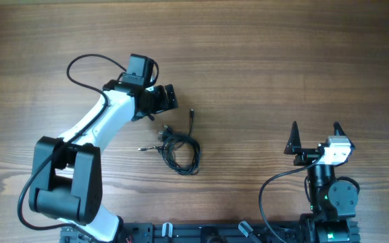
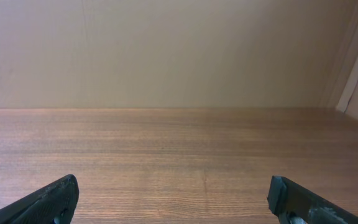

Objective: Untangle cables
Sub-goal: 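Release the cables and hover the left gripper above a cable end, then move the right gripper forward to the cable bundle beside the left gripper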

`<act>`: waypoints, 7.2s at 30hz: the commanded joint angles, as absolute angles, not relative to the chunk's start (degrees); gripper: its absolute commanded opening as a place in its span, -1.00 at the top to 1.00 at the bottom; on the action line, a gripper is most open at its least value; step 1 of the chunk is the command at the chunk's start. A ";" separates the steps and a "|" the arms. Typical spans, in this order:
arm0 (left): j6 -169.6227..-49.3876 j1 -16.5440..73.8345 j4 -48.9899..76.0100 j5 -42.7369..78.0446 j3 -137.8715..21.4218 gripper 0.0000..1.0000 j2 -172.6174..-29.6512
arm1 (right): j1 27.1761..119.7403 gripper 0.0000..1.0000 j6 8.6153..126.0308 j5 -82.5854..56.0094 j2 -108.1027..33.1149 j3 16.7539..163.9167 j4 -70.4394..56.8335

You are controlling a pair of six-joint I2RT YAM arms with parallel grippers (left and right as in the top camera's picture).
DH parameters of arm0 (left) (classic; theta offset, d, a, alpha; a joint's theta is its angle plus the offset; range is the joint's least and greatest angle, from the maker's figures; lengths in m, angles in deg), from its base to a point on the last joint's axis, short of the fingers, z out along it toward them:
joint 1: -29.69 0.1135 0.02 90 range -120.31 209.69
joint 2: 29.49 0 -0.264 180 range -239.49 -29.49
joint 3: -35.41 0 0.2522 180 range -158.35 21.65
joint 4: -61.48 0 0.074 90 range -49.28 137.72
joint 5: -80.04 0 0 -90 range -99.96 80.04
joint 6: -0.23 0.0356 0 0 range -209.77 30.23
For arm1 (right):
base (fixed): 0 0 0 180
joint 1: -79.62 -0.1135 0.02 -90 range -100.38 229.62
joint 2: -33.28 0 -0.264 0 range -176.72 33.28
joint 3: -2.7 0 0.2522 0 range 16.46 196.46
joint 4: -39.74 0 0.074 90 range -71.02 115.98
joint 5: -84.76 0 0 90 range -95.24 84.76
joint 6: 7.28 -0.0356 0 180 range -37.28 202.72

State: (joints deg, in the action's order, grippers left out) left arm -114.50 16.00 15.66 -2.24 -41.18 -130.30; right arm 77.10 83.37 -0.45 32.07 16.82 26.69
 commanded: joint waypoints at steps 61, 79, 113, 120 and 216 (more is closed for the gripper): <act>-114.19 9.33 22.81 -4.31 -38.23 -1.00 -129.62 | 77.34 -0.99 82.56 0.34 32.68 16.75 26.91; -114.19 9.18 21.59 -4.29 -38.23 -1.00 -129.67 | 77.34 -0.99 82.54 0.34 32.68 16.75 26.91; -114.22 9.23 22.74 -6.85 -38.23 -0.86 -129.67 | 77.34 -0.99 82.56 0.36 32.33 16.75 26.91; -114.22 9.23 23.27 -6.80 -38.23 -0.20 -129.67 | 77.34 -0.99 80.72 -0.12 32.33 16.75 29.84; -153.25 7.30 10.94 -1.10 -37.94 0.19 -135.48 | 42.08 0.16 49.20 -20.91 -43.38 54.19 15.06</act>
State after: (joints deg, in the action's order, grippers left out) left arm -153.01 7.35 10.00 -0.31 -38.42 -133.34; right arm 42.78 51.06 -25.12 -40.81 54.35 14.30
